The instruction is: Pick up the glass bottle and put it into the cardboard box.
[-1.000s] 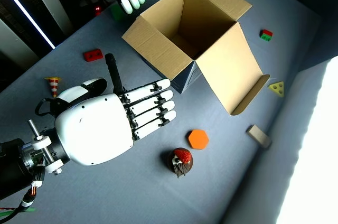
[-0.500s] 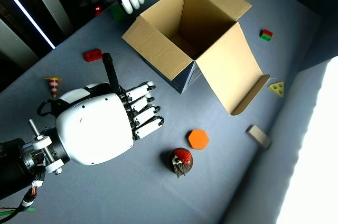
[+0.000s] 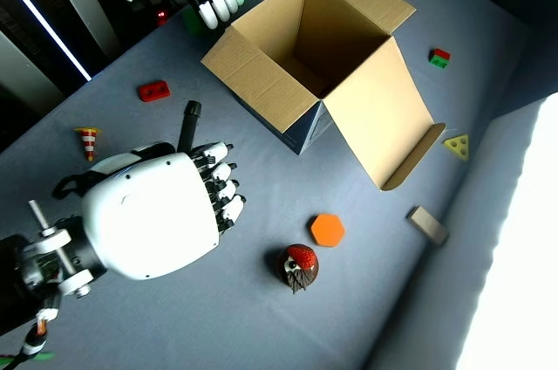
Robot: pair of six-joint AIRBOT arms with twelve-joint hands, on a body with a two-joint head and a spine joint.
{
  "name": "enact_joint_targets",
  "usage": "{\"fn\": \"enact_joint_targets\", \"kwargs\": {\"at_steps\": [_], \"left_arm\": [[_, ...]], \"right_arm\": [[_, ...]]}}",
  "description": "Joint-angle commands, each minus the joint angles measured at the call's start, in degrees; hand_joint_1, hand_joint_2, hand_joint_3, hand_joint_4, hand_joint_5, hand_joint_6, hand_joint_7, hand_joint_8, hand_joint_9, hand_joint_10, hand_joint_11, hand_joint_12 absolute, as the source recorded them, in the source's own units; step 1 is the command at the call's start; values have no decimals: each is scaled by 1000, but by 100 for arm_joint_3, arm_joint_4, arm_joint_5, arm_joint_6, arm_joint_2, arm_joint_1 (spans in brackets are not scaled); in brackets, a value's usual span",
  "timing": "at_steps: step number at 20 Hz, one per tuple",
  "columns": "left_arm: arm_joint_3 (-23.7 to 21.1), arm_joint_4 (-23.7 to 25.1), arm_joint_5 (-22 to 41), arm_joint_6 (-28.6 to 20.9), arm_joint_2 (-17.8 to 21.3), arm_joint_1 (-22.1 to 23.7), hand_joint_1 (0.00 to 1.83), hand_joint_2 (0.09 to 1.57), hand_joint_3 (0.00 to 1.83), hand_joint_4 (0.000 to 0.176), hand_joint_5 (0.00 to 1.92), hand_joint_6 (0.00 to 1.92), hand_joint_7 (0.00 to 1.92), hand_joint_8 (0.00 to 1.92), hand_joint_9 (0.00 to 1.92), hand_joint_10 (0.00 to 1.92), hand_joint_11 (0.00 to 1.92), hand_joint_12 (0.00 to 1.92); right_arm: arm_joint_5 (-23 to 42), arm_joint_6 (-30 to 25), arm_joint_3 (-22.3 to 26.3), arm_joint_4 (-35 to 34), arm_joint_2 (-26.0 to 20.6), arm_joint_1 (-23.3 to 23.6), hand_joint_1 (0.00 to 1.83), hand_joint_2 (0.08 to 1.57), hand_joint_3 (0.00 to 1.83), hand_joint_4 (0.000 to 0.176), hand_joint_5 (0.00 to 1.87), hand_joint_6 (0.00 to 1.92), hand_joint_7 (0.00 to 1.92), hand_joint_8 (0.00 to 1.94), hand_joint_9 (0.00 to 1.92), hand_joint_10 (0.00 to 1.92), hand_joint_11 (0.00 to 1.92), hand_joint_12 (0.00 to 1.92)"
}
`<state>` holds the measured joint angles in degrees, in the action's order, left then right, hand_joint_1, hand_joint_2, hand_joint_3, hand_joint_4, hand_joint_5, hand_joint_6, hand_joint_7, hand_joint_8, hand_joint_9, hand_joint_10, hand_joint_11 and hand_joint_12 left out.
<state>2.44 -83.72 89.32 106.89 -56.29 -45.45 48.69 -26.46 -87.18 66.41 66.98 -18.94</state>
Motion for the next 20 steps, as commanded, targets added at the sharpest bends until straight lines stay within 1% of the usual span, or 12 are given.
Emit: {"fn": "enact_joint_targets", "kwargs": {"at_steps": [1,4,6,8,9,11,16,18,20], "left_arm": [[34,546,258,-24,-42,29,251,1246,4,0,143,3,133,0,118,2,0,356],[75,665,270,-24,-63,10,243,1249,5,0,132,0,132,0,118,1,0,352],[115,705,288,-22,-86,10,255,1248,3,0,133,1,133,0,120,2,0,354],[156,724,288,-18,-104,-5,260,1246,2,0,134,1,134,0,120,2,0,379],[168,727,288,-7,-104,-20,260,1247,2,0,134,1,134,0,120,1,0,385],[203,727,290,61,-103,-59,257,1248,2,0,132,0,132,0,119,1,0,389],[297,831,296,114,-101,-149,256,1248,2,0,138,2,133,0,120,1,0,390],[298,831,303,120,-99,-165,257,1248,2,0,138,2,133,0,120,1,0,391],[267,831,496,83,-96,-235,266,1245,0,0,144,4,135,1,123,2,0,393]], "right_arm": [[522,-30,-13,-411,-66,121,1265,1116,0,0,851,1054,1120,968,1004,1123,803,1604],[682,-132,-19,-394,-189,467,1266,1112,0,0,860,1047,1128,953,1002,1113,805,1596],[862,-302,-96,-194,-207,790,1267,1112,0,0,860,1045,1129,951,1002,1111,809,1601],[1044,-592,-233,49,-180,1116,1267,1108,0,0,868,1049,1139,920,1015,1108,823,1598],[1119,-624,-289,94,-167,1279,1267,1107,0,0,868,1052,1142,912,1017,1107,822,1599],[1228,-736,-399,257,-124,1645,1266,1110,0,0,863,1037,1127,953,1018,1107,815,1626],[1401,-825,-617,478,35,2119,1270,1103,0,0,877,1021,1143,922,1009,1106,801,1623],[1426,-829,-641,521,100,2213,1270,1103,0,0,877,1023,1143,923,1009,1108,810,1629],[1437,-831,-647,517,195,2254,1272,1097,0,0,895,1003,1155,898,1024,1098,829,1600]]}}
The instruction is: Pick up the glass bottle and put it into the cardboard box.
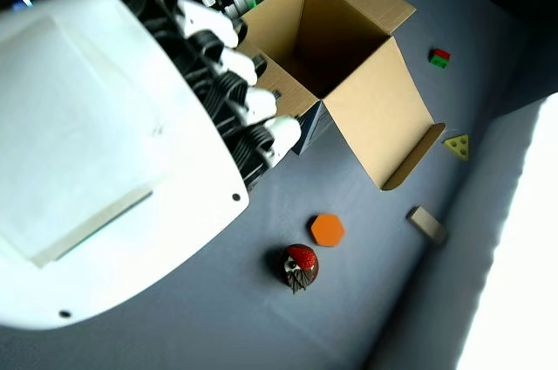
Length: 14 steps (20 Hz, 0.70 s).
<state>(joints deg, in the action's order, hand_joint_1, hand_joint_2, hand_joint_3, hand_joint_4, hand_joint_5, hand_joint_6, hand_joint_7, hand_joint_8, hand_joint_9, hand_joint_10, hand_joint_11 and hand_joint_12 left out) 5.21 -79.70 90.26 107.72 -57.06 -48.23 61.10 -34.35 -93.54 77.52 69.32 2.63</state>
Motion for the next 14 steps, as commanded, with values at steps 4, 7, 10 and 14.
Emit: {"fn": "enact_joint_targets", "kwargs": {"at_steps": [4,7,10,14], "left_arm": [[-27,505,513,-183,5,-97,269,1244,0,0,142,3,136,1,125,3,0,396],[-6,593,513,-243,5,-101,244,1253,3,0,125,0,130,0,115,1,0,375],[15,730,513,-376,5,-155,232,1258,3,0,124,0,125,0,108,0,0,383],[17,731,513,-383,1,-158,220,1263,4,0,124,0,125,0,108,0,0,356]], "right_arm": [[377,-28,-27,-775,147,152,1274,1095,0,0,898,995,1159,894,1028,1089,822,1594],[422,73,-28,-850,259,220,1273,1095,0,0,898,997,1159,895,1027,1087,818,1593],[442,135,-27,-901,381,267,1273,1096,0,0,896,997,1158,896,1027,1085,812,1590],[373,196,-26,-971,566,297,1273,1097,0,0,890,1007,1154,902,1025,1070,823,1577]]}}
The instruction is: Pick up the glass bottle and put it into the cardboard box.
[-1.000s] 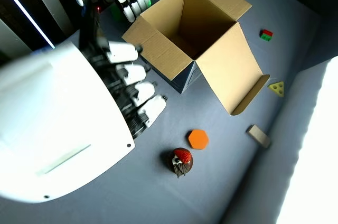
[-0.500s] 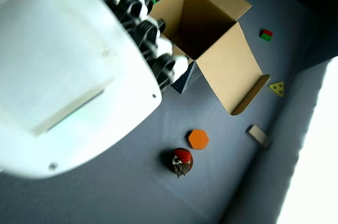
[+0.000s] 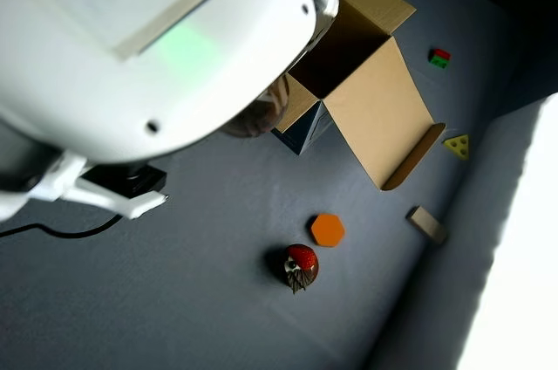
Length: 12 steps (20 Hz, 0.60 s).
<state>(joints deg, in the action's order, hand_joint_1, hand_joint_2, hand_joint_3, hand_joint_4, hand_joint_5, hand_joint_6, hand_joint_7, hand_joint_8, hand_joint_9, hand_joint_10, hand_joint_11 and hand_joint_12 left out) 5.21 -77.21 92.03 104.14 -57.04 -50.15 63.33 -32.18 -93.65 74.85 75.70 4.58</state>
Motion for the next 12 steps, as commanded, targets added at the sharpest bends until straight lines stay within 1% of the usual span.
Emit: {"fn": "enact_joint_targets", "kwargs": {"at_steps": [1,6,12], "left_arm": [[21,482,336,-25,-1,34,220,1264,4,0,124,0,125,0,107,0,0,356],[10,483,337,-26,1,15,228,1264,3,0,125,0,119,0,108,0,0,357],[-10,486,349,-37,1,13,245,1261,0,0,134,4,133,4,112,3,0,377]], "right_arm": [[102,-6,-15,-733,-9,155,1272,1098,0,0,889,1009,1153,902,1025,1068,825,1578],[-86,29,24,-752,200,328,1272,1100,1,0,887,1007,1145,922,1036,1051,822,1584],[-444,191,169,-770,470,200,1272,1098,0,0,888,1015,1151,905,1034,1051,815,1584]]}}
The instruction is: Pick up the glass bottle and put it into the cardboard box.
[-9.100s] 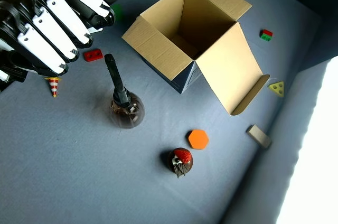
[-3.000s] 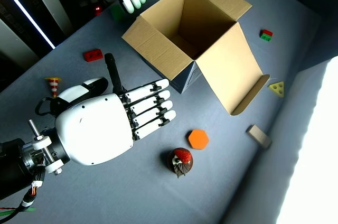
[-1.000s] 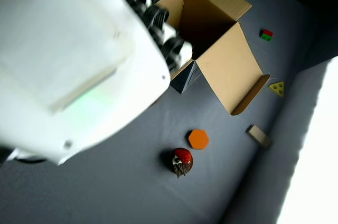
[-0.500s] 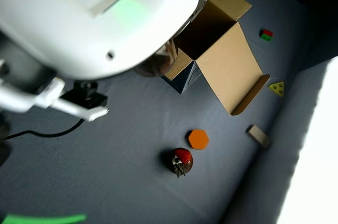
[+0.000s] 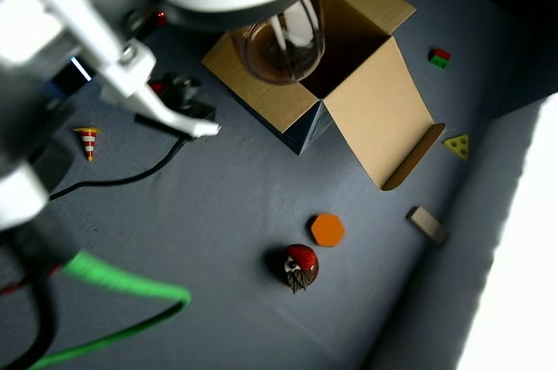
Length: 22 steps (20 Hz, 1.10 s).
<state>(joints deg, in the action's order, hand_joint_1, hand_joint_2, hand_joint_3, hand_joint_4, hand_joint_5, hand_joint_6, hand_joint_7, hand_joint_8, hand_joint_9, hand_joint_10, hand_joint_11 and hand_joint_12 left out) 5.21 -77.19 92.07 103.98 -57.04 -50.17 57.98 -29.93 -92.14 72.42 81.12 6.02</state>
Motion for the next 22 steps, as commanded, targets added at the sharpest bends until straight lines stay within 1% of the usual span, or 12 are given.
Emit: {"fn": "enact_joint_targets", "kwargs": {"at_steps": [1,4,6,7,8,13,15,18,20,22], "left_arm": [[-17,484,352,-45,1,14,246,1259,0,0,135,4,133,3,112,3,0,379],[-39,486,394,-118,-15,-39,247,1258,0,0,142,6,141,4,130,9,0,440],[-41,582,519,-286,-44,-141,249,1258,0,0,145,5,143,3,134,8,0,417],[-43,582,527,-334,-44,-179,249,1258,0,0,145,5,143,3,134,7,0,416],[-47,582,526,-332,-44,-191,248,1258,0,0,145,4,143,2,134,7,0,415],[-50,583,518,-332,-65,-177,247,1258,0,0,139,1,138,0,125,2,0,413],[-52,582,518,-317,-79,-163,242,1258,0,0,142,2,140,0,127,3,0,411],[-52,582,518,-306,-99,-155,235,1259,0,0,139,1,140,1,123,1,0,412],[-51,582,520,-306,-116,-143,233,1259,0,0,140,1,141,0,126,2,0,432],[-51,582,522,-304,-125,-141,236,1259,0,0,139,1,140,0,127,2,0,447]], "right_arm": [[-25,10,18,-583,2,-7,1272,1098,0,0,888,1012,1151,906,1034,1051,815,1583],[-424,168,66,-735,171,-175,1272,1098,0,0,889,1009,1152,905,1035,1050,815,1582],[-708,410,146,-901,258,-265,1272,1097,0,0,893,1008,1151,906,1034,1050,813,1583],[-899,562,205,-1133,313,-323,1355,1117,7,0,825,1052,1095,929,906,1245,795,1593],[-1023,637,256,-1244,338,-345,1370,1128,3,0,801,1078,1074,953,871,1299,789,1608],[-2043,1478,692,-1823,421,-542,1374,1131,1,0,795,1087,1068,959,862,1313,781,1606],[-2325,1654,810,-1999,458,-595,1374,1132,1,0,795,1087,1067,960,862,1313,783,1605],[-2539,1759,939,-2339,484,-646,1374,1132,1,0,794,1087,1067,960,862,1313,788,1604],[-2835,2067,1085,-2552,490,-671,1373,1133,0,0,792,1088,1065,965,860,1316,804,1590],[-2973,2169,1184,-2560,488,-697,1373,1134,1,0,789,1079,1062,973,858,1320,811,1588]]}}
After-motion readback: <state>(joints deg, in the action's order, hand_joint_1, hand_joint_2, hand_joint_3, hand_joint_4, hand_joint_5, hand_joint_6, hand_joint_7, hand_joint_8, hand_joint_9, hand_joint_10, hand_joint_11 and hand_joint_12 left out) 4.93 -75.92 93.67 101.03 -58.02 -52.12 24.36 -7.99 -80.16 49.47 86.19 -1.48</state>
